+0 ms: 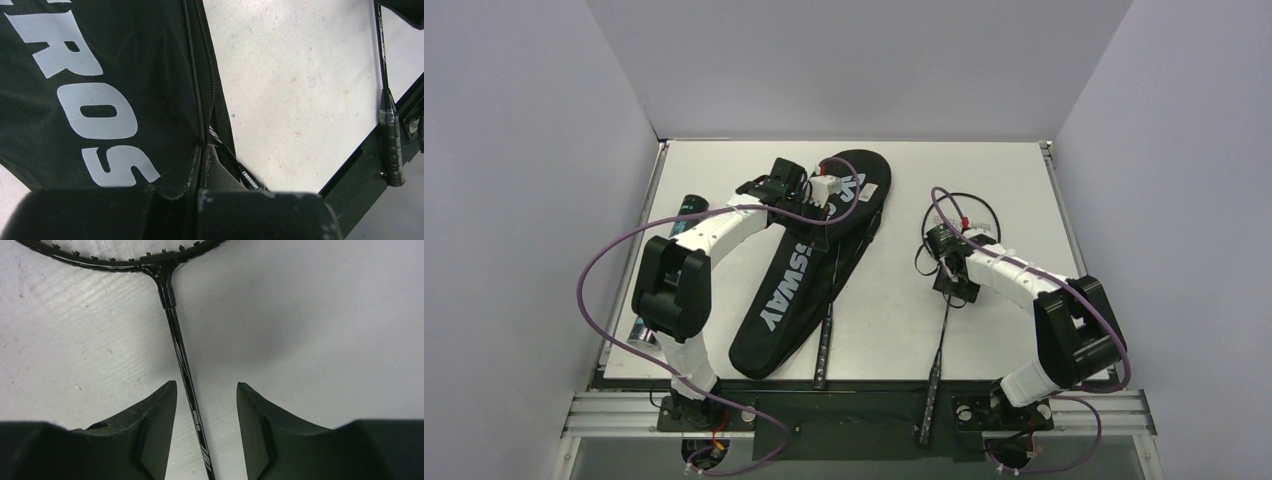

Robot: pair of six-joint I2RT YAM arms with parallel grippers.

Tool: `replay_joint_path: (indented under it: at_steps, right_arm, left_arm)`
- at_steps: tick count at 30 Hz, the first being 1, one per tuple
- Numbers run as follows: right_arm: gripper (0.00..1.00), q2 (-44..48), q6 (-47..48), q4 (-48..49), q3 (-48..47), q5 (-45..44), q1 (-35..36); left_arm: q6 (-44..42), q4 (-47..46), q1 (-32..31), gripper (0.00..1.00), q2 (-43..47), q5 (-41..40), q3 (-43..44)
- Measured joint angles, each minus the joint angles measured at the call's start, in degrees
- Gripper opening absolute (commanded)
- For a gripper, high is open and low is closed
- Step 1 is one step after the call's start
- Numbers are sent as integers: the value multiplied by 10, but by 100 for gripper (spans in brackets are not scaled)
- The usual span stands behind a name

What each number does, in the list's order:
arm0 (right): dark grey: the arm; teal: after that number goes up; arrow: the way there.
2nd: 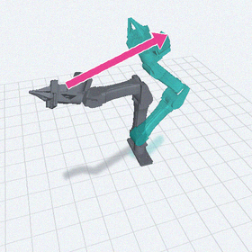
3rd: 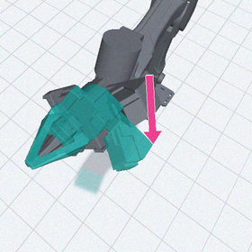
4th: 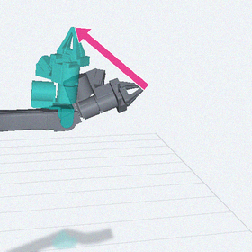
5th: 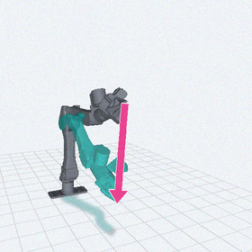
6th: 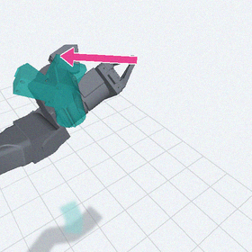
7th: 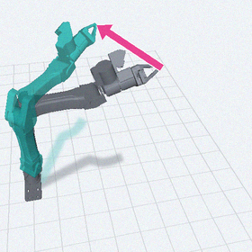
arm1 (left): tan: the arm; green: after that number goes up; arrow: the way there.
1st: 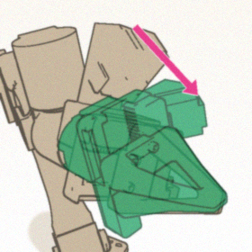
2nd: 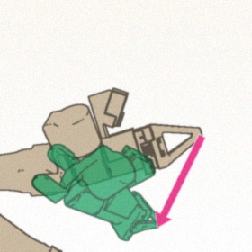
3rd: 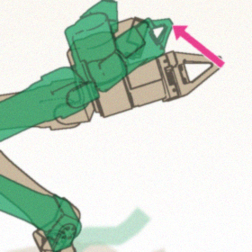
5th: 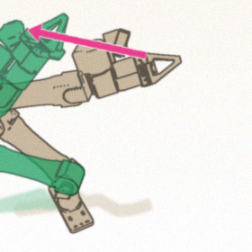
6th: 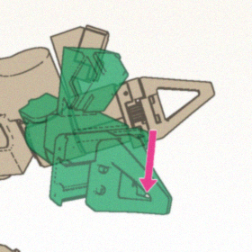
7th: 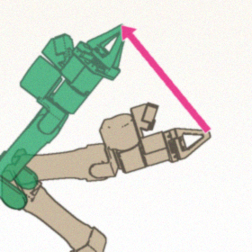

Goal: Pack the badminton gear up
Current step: Pick up the racket from the center of the board, then place the racket in the racket bag.

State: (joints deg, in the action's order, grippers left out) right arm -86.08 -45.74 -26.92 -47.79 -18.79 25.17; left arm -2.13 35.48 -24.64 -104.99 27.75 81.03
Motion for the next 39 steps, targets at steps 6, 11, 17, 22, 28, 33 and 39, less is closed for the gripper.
replay_joint_path:
  at_steps: [6, 11, 17, 22, 28, 33, 39]
  right_arm:
    - [32, -41, 9, 38, 6, 10, -3]
    - [0, -42, 10, 69, 15, 21, -3]
    - [0, -15, 30, 77, 34, 30, 5]
    - [0, 93, 35, -1, 42, 33, 71]
    - [0, 266, 34, -84, 54, 83, 175]
    - [0, 279, 28, -127, 60, 145, 243]
    - [0, 203, 40, -136, 47, 198, 324]
  left_arm:
    - [0, 1, 0, 0, 0, 0, 0]
    - [0, 1, 0, 0, 0, 0, 0]
    - [0, 1, 0, 0, 0, 0, 0]
    - [0, 1, 0, 0, 0, 0, 0]
    - [0, 1, 0, 0, 0, 0, 0]
    - [0, 1, 0, 0, 0, 0, 0]
    - [2, 1, 0, 0, 0, 0, 0]
